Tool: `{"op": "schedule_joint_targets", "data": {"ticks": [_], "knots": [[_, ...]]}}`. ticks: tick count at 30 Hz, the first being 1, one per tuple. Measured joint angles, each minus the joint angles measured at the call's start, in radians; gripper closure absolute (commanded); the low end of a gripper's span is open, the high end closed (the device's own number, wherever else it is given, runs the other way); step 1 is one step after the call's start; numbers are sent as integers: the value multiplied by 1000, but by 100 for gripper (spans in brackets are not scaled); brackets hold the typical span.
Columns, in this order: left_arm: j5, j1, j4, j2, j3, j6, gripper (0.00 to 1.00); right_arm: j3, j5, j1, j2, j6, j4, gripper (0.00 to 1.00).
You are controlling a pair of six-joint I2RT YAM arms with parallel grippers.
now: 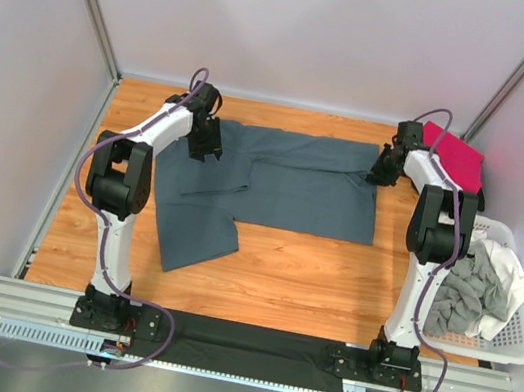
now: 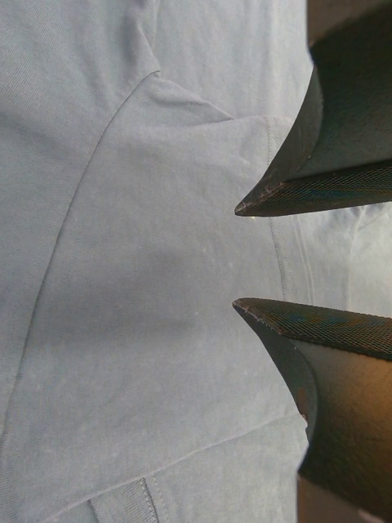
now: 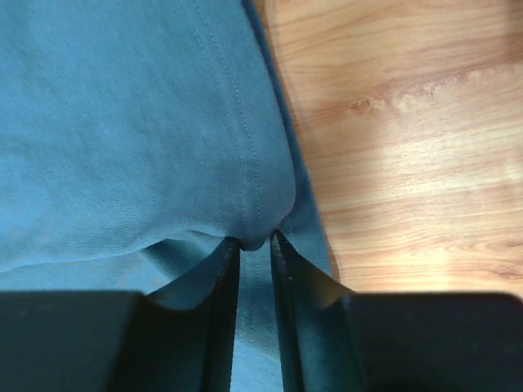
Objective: Fold and stack the t-shirts
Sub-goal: Fold the tshirt
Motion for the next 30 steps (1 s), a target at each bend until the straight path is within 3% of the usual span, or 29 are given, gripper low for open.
{"op": "schedule_joint_targets", "data": {"ticks": [3, 13, 16, 19, 30], "knots": [[0, 0, 0, 5, 2, 0, 48, 17, -2, 0, 0, -1, -1, 99], [-1, 0, -4, 16, 5, 0, 49, 85, 11, 1, 8, -11, -16, 100], [-1, 0, -4, 17, 6, 0, 49, 101, 13, 1, 15, -28, -23, 76], [-1, 0, -5, 19, 13, 0, 49, 102, 16, 1, 16, -40, -39, 69], [0, 0, -5, 19, 14, 0, 49, 8, -5, 1, 1, -60, -29, 67]]}}
